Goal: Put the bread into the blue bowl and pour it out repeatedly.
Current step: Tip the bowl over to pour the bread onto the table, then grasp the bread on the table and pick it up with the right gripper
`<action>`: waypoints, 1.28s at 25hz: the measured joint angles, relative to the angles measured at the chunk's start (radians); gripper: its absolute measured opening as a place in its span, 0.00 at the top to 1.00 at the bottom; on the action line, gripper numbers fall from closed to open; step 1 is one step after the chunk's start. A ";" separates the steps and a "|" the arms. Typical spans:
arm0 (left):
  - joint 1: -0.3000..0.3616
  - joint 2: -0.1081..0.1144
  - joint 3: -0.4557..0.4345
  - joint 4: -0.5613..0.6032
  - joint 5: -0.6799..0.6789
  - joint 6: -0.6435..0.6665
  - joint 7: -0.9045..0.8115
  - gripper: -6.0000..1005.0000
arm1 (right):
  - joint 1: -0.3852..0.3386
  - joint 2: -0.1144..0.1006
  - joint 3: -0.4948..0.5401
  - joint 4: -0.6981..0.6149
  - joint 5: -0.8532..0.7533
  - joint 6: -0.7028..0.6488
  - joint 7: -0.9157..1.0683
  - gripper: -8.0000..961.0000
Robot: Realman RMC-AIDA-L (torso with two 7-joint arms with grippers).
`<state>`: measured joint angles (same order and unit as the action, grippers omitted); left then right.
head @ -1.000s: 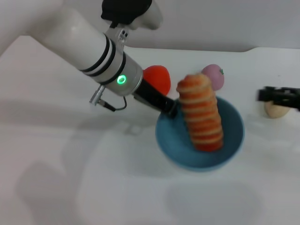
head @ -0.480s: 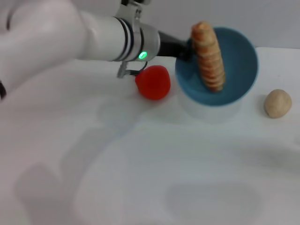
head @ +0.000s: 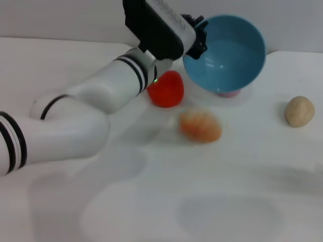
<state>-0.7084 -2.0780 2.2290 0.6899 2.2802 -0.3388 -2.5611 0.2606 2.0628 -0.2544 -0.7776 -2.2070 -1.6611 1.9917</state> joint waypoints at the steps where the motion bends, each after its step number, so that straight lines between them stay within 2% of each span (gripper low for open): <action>1: 0.000 0.000 0.021 -0.018 0.000 -0.050 0.017 0.97 | 0.000 0.000 -0.001 0.001 0.000 0.000 -0.002 0.52; 6: 0.032 -0.001 0.062 -0.040 -0.002 -0.227 0.064 0.98 | 0.006 0.001 -0.001 0.023 0.014 -0.009 -0.058 0.52; 8: 0.046 -0.001 0.050 -0.023 -0.018 -0.233 0.063 0.98 | 0.015 0.006 -0.005 0.037 0.022 -0.018 -0.124 0.52; 11: 0.062 0.002 -0.004 0.036 -0.101 -0.135 0.063 0.98 | 0.044 0.009 -0.007 0.087 0.033 -0.027 -0.205 0.52; 15: 0.071 0.011 -0.209 0.156 -0.145 0.276 0.055 0.98 | 0.093 0.008 -0.024 0.105 0.046 -0.049 -0.251 0.52; 16: 0.069 0.011 -0.335 0.199 -0.145 0.515 0.033 0.98 | 0.112 0.008 -0.036 0.103 0.046 -0.059 -0.253 0.52; 17: 0.069 0.011 -0.335 0.199 -0.145 0.515 0.033 0.98 | 0.128 0.008 -0.049 0.101 0.047 -0.066 -0.253 0.52; 19: 0.061 0.015 -0.460 0.230 -0.142 0.730 -0.013 0.98 | 0.168 0.006 -0.086 0.092 0.047 -0.081 -0.252 0.52; 20: 0.058 0.018 -0.580 0.247 -0.137 0.916 -0.063 0.98 | 0.203 0.006 -0.141 0.076 0.046 -0.085 -0.245 0.52; 21: 0.058 0.018 -0.580 0.247 -0.137 0.916 -0.063 0.98 | 0.203 0.006 -0.141 0.076 0.046 -0.085 -0.245 0.52; 23: 0.069 0.020 -0.712 0.267 -0.133 1.071 -0.096 0.98 | 0.236 0.007 -0.221 0.059 0.044 -0.086 -0.230 0.52; 25: 0.089 0.021 -0.806 0.288 -0.133 1.163 -0.106 0.97 | 0.269 0.008 -0.314 0.039 0.042 -0.080 -0.197 0.52; 28: 0.155 0.025 -0.969 0.356 -0.133 1.306 -0.111 0.97 | 0.309 0.010 -0.469 -0.014 0.040 -0.053 -0.110 0.52; 32: 0.247 0.029 -1.115 0.455 -0.129 1.418 -0.111 0.97 | 0.348 0.004 -0.660 -0.082 0.019 0.025 0.132 0.52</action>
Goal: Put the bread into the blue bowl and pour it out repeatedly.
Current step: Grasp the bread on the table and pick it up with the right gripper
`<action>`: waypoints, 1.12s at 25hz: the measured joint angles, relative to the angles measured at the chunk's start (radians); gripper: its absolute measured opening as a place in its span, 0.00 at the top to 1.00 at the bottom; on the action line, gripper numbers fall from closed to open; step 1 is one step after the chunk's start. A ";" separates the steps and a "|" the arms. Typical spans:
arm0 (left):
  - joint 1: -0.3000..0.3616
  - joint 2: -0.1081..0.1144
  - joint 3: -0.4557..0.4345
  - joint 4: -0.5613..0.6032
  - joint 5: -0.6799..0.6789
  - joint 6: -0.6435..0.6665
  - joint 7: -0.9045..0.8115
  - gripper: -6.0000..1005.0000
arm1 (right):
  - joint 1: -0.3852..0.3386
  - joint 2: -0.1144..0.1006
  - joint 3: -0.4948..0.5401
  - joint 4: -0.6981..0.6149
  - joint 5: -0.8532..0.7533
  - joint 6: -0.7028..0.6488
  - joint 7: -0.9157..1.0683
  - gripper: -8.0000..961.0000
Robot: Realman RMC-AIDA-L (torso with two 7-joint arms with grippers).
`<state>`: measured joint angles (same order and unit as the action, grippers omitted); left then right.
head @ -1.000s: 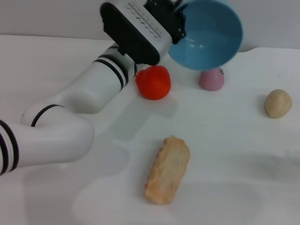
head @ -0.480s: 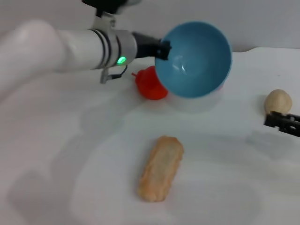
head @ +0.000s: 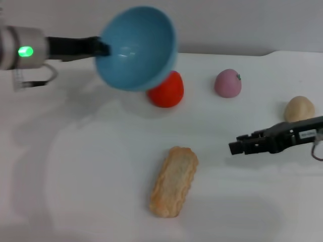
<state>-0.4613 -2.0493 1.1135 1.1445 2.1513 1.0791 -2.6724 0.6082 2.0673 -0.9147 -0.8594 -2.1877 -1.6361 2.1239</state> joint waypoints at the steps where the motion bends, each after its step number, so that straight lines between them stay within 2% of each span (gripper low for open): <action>1: 0.017 0.001 -0.026 0.020 0.004 0.018 0.000 0.97 | 0.012 -0.001 -0.035 -0.015 -0.021 0.011 0.063 0.52; 4: 0.082 0.002 -0.113 0.095 0.049 0.111 -0.017 0.97 | 0.047 0.001 -0.114 -0.048 -0.104 0.018 0.224 0.52; 10: 0.095 0.013 -0.148 0.128 0.180 0.259 -0.053 0.97 | 0.109 0.008 -0.245 -0.013 -0.144 0.072 0.440 0.52; 15: 0.099 -0.003 -0.147 0.158 0.252 0.300 -0.063 0.97 | 0.154 0.011 -0.362 0.091 -0.098 0.216 0.485 0.52; 19: 0.099 -0.005 -0.142 0.160 0.256 0.318 -0.066 0.97 | 0.170 0.013 -0.455 0.166 0.024 0.344 0.484 0.52; 21: 0.096 -0.004 -0.144 0.169 0.258 0.328 -0.067 0.97 | 0.162 0.014 -0.545 0.180 0.104 0.421 0.483 0.52; 28: 0.086 -0.002 -0.143 0.210 0.263 0.342 -0.086 0.97 | 0.185 0.015 -0.634 0.236 0.148 0.455 0.489 0.52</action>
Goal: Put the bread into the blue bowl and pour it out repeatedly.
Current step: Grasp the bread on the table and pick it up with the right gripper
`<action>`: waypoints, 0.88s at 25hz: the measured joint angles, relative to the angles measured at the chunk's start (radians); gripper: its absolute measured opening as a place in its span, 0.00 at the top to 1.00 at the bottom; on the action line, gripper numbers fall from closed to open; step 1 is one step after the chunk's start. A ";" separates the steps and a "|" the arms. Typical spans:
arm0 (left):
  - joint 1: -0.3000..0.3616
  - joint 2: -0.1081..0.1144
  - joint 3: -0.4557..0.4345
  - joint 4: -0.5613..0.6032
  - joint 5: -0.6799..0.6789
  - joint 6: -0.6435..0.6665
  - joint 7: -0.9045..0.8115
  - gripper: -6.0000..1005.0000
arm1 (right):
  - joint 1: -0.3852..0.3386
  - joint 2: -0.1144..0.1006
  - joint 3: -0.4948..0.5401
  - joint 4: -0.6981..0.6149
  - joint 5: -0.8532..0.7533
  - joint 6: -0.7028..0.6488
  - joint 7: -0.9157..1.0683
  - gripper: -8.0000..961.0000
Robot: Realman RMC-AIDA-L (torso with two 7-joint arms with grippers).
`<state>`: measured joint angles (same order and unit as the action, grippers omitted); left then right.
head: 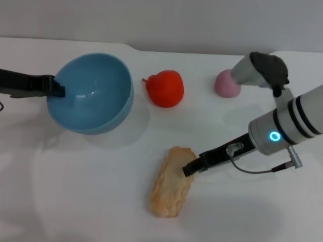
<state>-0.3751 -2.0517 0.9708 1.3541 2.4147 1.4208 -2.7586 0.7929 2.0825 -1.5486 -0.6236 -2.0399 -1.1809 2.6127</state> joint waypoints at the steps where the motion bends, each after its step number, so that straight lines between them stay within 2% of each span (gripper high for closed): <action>1: -0.003 0.000 -0.001 0.001 0.001 0.001 -0.003 0.97 | 0.002 0.000 -0.005 0.006 0.001 0.002 0.001 0.52; 7: -0.013 0.000 -0.003 0.002 0.001 -0.004 -0.005 0.97 | -0.006 0.004 -0.016 0.021 0.018 0.046 0.002 0.52; 18: -0.043 -0.002 0.004 -0.007 0.001 -0.003 -0.014 0.97 | 0.010 0.007 -0.214 0.070 0.189 0.181 0.002 0.52; 22: -0.049 -0.004 0.004 -0.007 0.001 -0.003 -0.014 0.97 | 0.001 0.008 -0.238 0.075 0.208 0.225 -0.001 0.52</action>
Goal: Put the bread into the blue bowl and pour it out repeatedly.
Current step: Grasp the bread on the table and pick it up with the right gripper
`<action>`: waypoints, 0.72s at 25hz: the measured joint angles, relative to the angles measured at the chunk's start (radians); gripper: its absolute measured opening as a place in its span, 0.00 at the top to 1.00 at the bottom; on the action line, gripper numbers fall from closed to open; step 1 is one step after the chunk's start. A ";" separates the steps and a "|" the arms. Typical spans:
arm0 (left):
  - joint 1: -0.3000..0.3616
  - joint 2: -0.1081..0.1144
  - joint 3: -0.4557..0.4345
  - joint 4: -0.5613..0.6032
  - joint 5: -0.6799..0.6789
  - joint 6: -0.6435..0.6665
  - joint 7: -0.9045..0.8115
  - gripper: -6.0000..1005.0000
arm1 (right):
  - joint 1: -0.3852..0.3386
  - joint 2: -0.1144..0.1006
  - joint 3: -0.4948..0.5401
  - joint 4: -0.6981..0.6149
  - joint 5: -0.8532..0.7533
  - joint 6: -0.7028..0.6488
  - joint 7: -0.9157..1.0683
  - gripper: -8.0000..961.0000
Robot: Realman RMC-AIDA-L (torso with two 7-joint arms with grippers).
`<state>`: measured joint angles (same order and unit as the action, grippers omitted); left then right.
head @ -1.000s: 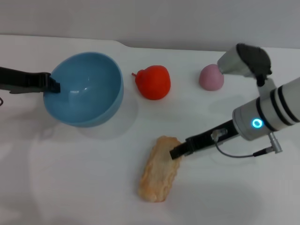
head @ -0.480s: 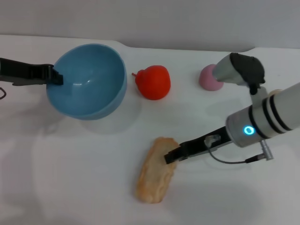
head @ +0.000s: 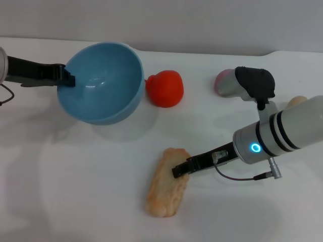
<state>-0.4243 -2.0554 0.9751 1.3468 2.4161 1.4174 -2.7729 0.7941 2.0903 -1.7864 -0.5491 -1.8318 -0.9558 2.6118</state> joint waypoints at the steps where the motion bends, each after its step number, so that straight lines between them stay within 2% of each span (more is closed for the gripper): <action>1: -0.001 0.000 0.000 0.000 0.000 0.000 0.000 0.97 | -0.002 0.000 -0.002 0.000 0.000 0.004 -0.004 0.52; 5: -0.002 0.000 0.002 0.000 0.000 0.001 0.000 0.97 | -0.015 -0.002 0.001 -0.007 0.003 0.004 -0.072 0.54; 9: -0.003 0.000 0.014 -0.006 -0.001 0.003 -0.001 0.97 | -0.022 -0.016 0.019 -0.008 0.067 -0.058 -0.180 0.60; 11: -0.007 0.000 0.027 -0.019 -0.001 0.005 -0.002 0.97 | -0.034 -0.020 0.065 -0.005 0.090 -0.094 -0.250 0.65; 12: -0.010 0.000 0.044 -0.027 -0.001 0.006 -0.002 0.97 | -0.063 -0.021 0.136 -0.005 0.095 -0.126 -0.305 0.67; 14: -0.011 0.001 0.054 -0.029 -0.001 0.006 -0.002 0.97 | -0.078 -0.022 0.168 -0.005 0.094 -0.142 -0.328 0.72; 16: -0.012 0.001 0.069 -0.029 -0.001 0.006 -0.002 0.97 | -0.120 -0.029 0.254 -0.012 0.093 -0.181 -0.376 0.89; 18: -0.012 0.000 0.086 -0.029 -0.001 0.007 -0.002 0.97 | -0.168 -0.042 0.337 -0.018 0.091 -0.223 -0.419 0.91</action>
<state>-0.4361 -2.0553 1.0608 1.3176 2.4154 1.4242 -2.7750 0.6256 2.0482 -1.4496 -0.5675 -1.7407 -1.1784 2.1929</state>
